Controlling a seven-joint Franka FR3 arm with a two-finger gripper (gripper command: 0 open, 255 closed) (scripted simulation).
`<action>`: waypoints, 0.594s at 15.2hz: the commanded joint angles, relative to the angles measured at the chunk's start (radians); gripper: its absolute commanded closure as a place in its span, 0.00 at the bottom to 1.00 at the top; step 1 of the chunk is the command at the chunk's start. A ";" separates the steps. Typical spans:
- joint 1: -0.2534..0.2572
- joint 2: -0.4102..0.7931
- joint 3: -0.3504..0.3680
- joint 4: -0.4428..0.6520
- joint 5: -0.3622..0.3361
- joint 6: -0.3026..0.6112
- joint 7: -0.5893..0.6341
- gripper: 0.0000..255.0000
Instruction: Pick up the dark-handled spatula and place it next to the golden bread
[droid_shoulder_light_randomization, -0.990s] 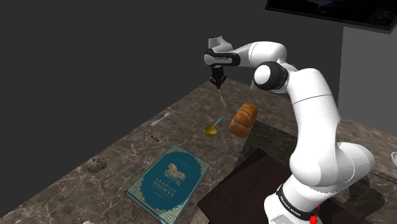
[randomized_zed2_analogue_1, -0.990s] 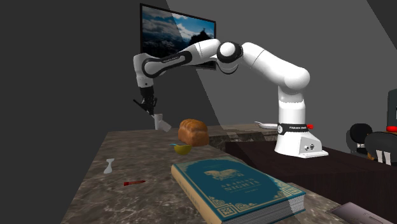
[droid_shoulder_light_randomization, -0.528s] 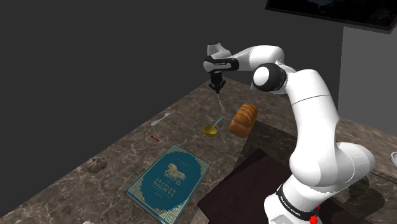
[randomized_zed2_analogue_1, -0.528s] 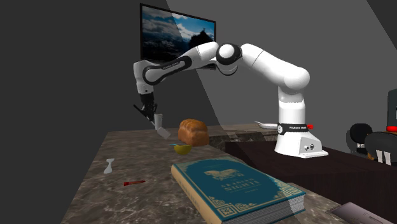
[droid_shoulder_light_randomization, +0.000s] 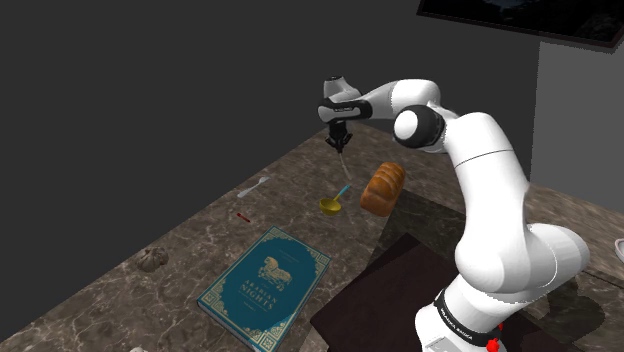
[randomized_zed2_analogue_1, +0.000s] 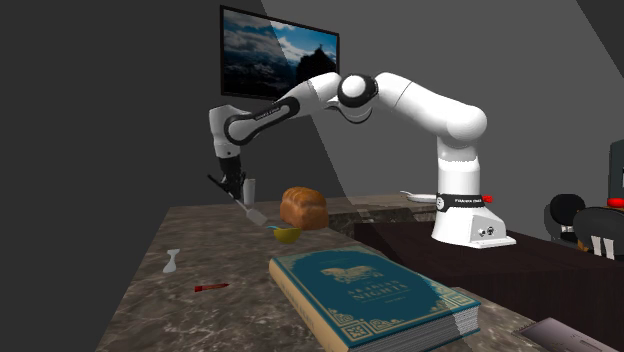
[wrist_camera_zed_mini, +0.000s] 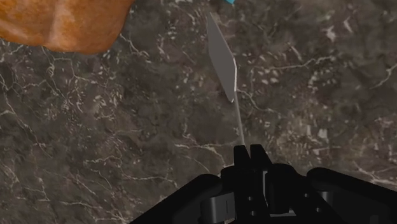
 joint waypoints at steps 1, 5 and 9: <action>-0.004 0.008 -0.003 -0.025 -0.003 0.022 0.009 1.00; -0.003 0.037 -0.008 -0.026 -0.010 0.051 0.019 1.00; -0.001 0.070 -0.013 -0.020 -0.015 0.077 0.028 1.00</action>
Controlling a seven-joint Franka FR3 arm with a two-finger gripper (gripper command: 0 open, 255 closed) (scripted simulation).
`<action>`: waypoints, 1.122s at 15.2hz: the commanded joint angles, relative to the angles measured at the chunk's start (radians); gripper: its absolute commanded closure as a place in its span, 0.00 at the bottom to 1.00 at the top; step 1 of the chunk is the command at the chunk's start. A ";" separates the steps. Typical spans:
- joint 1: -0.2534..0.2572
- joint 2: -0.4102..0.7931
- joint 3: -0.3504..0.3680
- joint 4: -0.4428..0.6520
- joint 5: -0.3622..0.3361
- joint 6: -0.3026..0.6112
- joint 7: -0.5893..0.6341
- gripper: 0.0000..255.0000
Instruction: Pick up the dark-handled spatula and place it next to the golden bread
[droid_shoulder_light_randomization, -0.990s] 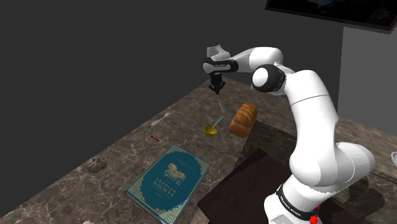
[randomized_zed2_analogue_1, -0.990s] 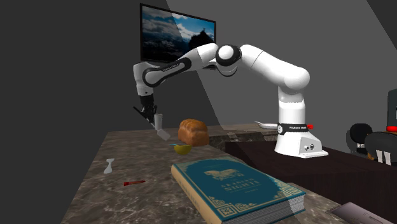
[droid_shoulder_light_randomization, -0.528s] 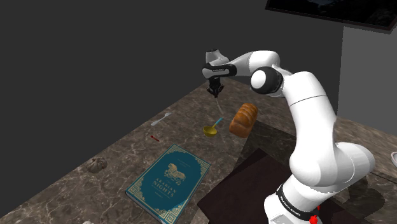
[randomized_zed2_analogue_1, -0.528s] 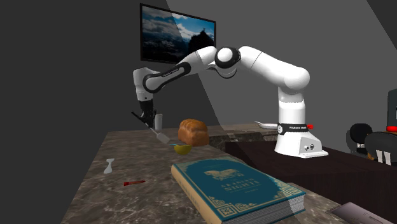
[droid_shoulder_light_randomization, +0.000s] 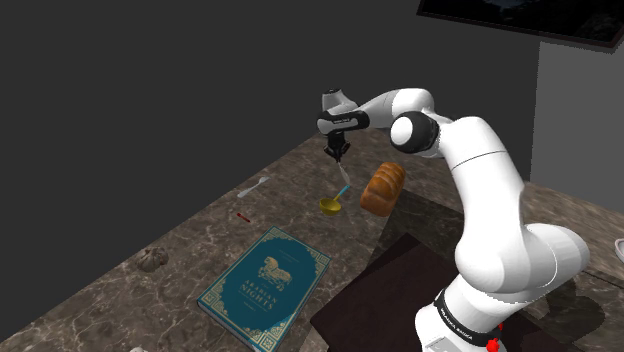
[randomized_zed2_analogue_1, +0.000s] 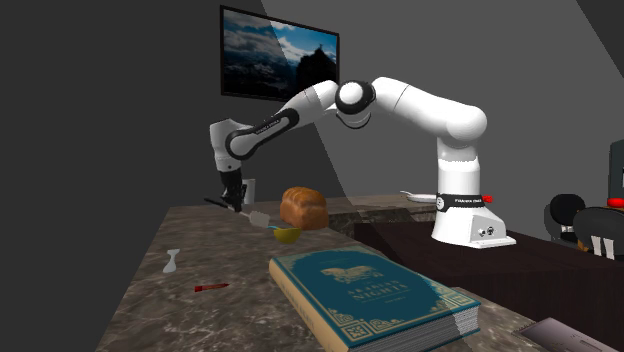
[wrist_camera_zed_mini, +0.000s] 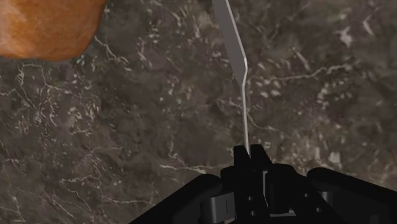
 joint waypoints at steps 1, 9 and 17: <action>0.001 0.018 -0.003 -0.001 -0.004 0.017 0.006 1.00; 0.005 0.068 -0.010 0.019 -0.010 0.047 0.015 1.00; 0.006 0.075 -0.010 0.030 -0.010 0.044 0.013 0.00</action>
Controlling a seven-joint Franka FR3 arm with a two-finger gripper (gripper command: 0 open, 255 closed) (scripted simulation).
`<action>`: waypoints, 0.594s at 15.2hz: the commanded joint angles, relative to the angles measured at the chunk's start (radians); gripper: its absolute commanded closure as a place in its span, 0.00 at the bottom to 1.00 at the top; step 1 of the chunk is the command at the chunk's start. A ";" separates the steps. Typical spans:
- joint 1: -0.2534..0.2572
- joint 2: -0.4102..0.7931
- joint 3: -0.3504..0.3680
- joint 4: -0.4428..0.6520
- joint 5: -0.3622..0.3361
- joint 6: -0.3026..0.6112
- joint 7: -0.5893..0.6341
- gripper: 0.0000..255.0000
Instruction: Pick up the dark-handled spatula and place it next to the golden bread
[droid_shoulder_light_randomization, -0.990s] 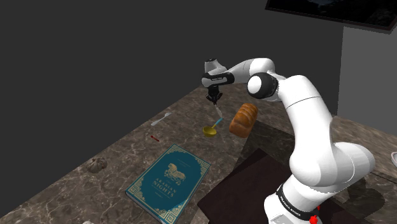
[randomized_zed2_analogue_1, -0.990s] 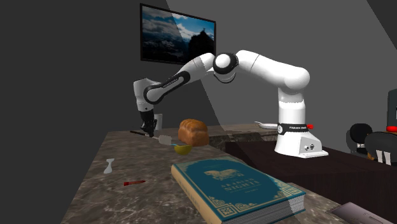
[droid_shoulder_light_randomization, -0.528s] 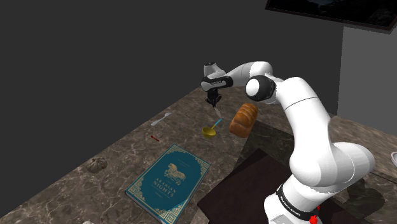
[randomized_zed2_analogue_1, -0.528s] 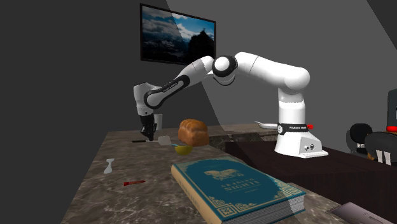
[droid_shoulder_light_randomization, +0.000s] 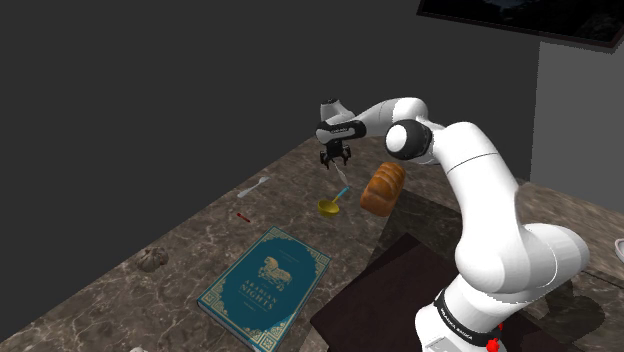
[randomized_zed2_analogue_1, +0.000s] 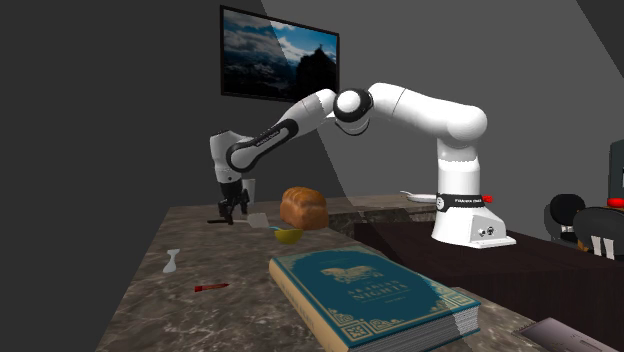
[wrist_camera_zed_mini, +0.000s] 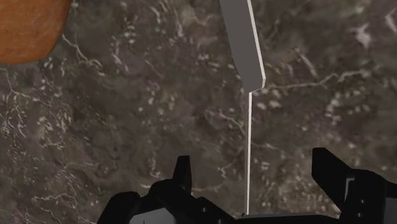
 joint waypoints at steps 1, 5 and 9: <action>0.000 0.000 0.000 0.000 0.000 0.000 0.000 0.00; 0.009 -0.064 0.012 -0.019 0.009 -0.050 0.000 0.00; 0.013 -0.078 0.014 -0.017 0.012 -0.065 -0.001 0.00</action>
